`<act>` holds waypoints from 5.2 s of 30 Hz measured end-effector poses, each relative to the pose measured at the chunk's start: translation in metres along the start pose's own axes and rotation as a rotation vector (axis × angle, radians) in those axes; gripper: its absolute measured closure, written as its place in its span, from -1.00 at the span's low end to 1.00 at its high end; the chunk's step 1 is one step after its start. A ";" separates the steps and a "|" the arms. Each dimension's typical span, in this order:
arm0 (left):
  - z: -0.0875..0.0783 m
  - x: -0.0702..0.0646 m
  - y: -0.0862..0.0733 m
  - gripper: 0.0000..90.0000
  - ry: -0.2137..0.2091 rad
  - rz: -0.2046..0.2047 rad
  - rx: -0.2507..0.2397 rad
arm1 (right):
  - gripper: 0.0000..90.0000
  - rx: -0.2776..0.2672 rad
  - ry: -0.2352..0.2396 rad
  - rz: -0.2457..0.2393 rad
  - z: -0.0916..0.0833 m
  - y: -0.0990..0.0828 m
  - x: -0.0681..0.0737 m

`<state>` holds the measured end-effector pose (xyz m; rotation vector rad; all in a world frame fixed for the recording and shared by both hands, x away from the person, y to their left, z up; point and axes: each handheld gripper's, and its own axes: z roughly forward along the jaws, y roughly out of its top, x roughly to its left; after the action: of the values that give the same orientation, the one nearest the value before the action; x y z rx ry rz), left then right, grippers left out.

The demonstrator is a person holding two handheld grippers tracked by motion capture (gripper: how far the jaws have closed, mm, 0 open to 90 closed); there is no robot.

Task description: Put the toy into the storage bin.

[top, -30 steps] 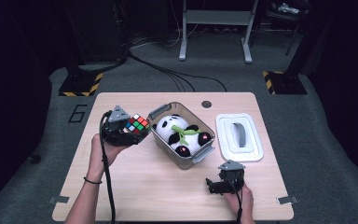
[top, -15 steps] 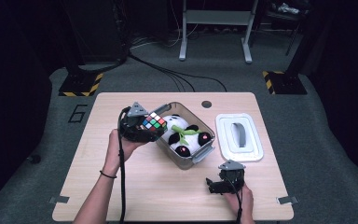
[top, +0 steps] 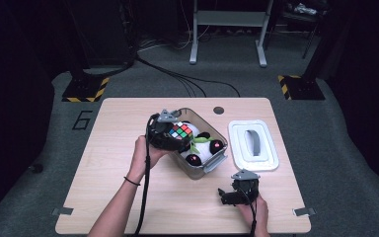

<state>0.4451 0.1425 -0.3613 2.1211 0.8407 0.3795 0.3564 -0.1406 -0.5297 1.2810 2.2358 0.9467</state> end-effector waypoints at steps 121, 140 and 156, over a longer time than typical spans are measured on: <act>-0.029 0.049 -0.146 -0.99 0.202 -0.217 0.124 | -0.98 0.015 0.015 -0.006 0.000 0.001 -0.002; -0.005 0.053 -0.220 -1.00 0.322 -0.274 0.097 | -1.00 -0.021 0.049 0.062 -0.014 0.020 -0.037; -0.006 0.053 -0.221 -1.00 0.324 -0.265 0.094 | -1.00 -0.034 -0.007 0.082 -0.019 0.044 -0.069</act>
<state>0.3838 0.2821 -0.5300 2.0262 1.3321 0.5607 0.4058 -0.1913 -0.4844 1.3675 2.1669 1.0035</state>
